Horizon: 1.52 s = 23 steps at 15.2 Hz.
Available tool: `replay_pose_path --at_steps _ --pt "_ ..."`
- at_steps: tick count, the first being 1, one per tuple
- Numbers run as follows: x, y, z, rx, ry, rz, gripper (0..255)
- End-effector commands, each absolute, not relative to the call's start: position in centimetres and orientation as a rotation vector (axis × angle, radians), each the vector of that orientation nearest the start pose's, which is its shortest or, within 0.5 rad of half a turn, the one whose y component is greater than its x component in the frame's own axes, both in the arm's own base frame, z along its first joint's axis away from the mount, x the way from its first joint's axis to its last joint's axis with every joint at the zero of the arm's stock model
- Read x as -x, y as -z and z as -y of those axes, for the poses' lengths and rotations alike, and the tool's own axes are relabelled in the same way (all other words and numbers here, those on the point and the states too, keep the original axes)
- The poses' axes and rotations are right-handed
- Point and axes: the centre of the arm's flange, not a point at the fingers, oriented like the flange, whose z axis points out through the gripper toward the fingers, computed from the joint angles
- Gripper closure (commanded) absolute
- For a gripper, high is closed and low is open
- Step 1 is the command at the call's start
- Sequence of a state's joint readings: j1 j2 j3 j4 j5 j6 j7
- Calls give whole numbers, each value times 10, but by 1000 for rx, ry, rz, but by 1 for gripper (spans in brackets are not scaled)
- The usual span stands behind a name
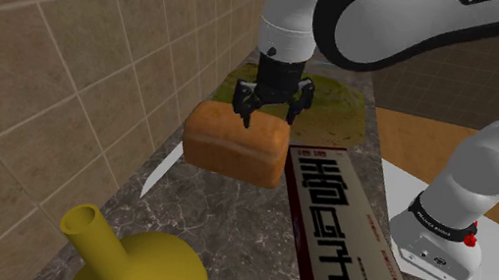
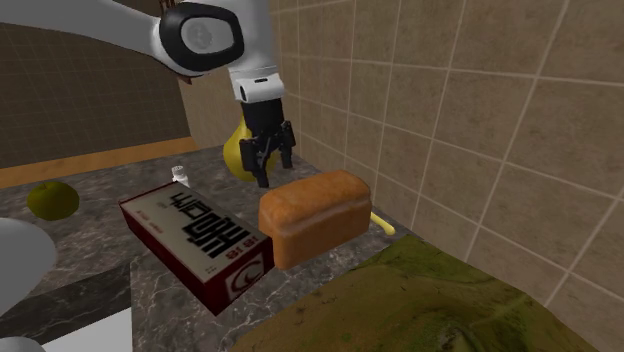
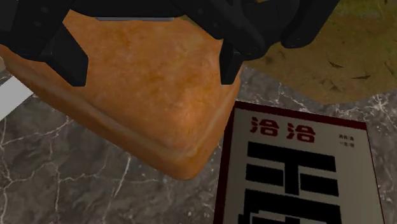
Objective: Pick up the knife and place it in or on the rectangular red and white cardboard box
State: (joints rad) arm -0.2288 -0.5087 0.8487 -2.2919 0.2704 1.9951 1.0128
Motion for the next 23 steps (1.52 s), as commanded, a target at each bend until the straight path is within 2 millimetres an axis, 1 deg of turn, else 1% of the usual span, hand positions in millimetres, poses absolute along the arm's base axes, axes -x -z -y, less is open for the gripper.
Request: replay_pose_path --at_steps 1,5,9,17,19,23 --pt "-359 -467 -321 3021 220 -952 0" --pt "-388 -442 -360 2969 219 -1113 0" --pt "-420 -417 -396 2908 217 -1272 0" --pt "-496 -368 -456 2762 211 -1579 0" --pt "-517 -356 -469 2721 209 -1652 0" --pt "-518 -335 -466 2721 209 -1652 0"
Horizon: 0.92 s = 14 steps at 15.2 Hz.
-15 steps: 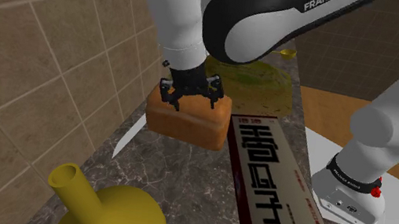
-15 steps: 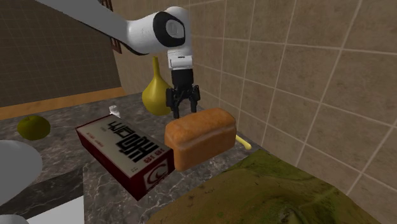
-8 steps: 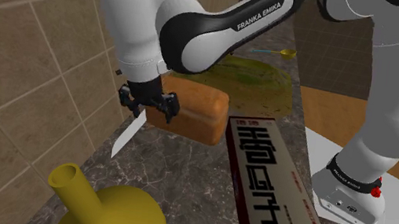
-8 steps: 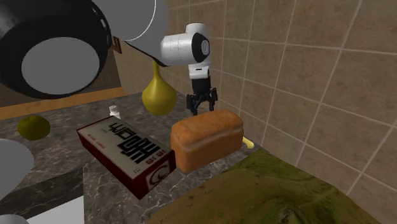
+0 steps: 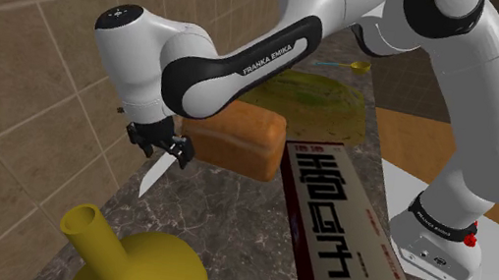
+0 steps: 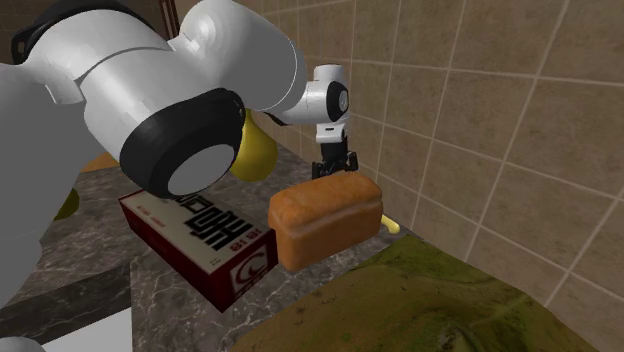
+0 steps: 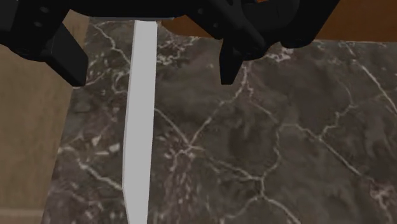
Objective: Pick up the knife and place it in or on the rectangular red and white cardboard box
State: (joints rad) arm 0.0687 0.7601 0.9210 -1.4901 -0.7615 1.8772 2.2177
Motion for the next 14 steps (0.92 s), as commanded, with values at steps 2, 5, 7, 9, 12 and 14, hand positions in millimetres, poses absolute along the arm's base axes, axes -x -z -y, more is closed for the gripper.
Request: replay_pose_path --at_steps 2,5,7,9,12,14 --pt "-519 -325 -465 2721 209 -1652 0" --pt "-520 -317 -464 2721 209 -1652 0" --pt "-520 -317 -464 2721 209 -1652 0" --pt "-520 -317 -464 2721 209 -1652 0" --pt "-520 -317 -464 2721 209 -1652 0" --pt "-520 -317 -464 2721 209 -1652 255"
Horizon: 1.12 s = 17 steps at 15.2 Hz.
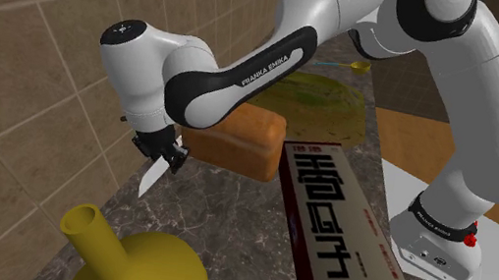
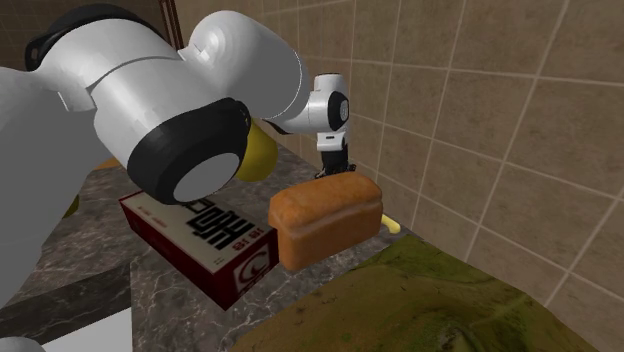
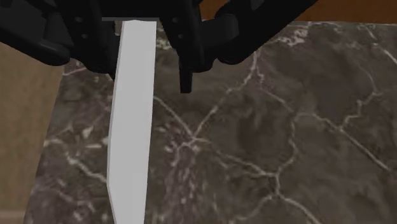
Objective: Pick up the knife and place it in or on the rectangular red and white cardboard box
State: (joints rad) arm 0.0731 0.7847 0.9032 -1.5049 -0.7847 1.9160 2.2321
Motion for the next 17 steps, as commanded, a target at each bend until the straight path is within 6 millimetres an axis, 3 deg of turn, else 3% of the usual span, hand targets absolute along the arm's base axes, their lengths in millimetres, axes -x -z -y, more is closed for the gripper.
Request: replay_pose_path --at_steps 1,8,17 --pt "-520 -317 -464 2721 209 -1652 255" --pt "-520 -317 -464 2721 209 -1652 255" --pt "-520 -364 -464 2721 209 -1652 255"
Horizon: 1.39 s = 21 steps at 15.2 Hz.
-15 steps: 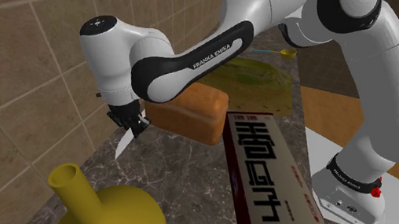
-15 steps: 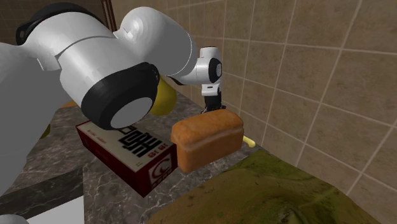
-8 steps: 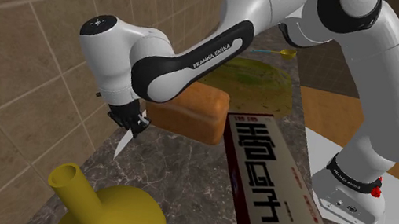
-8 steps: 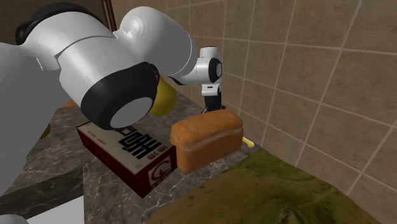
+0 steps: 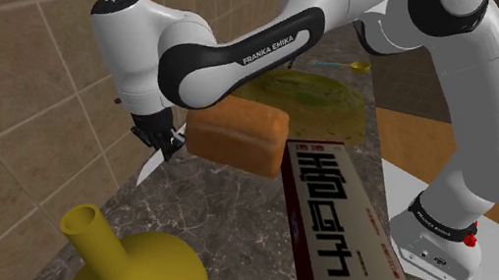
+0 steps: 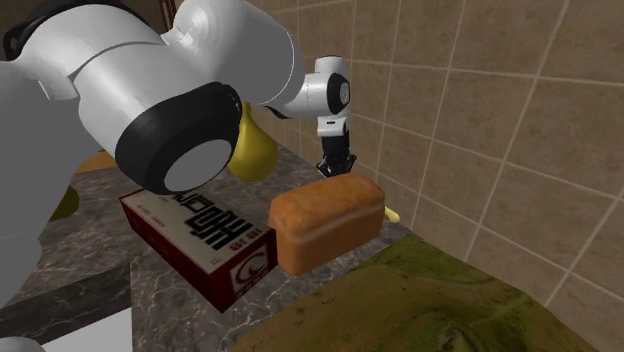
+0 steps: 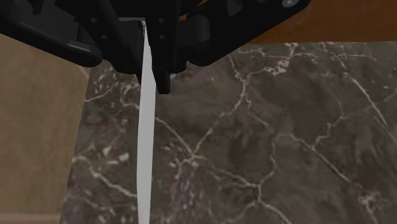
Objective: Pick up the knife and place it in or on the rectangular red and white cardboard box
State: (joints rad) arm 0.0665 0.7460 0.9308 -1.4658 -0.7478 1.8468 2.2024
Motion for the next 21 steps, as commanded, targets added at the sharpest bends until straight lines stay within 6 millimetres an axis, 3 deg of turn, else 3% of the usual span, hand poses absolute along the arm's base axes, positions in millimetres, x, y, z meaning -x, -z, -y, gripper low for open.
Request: replay_pose_path --at_steps 1,21 --pt "-520 -369 -464 2721 209 -1652 255" --pt "-520 -475 -464 2721 209 -1652 255"
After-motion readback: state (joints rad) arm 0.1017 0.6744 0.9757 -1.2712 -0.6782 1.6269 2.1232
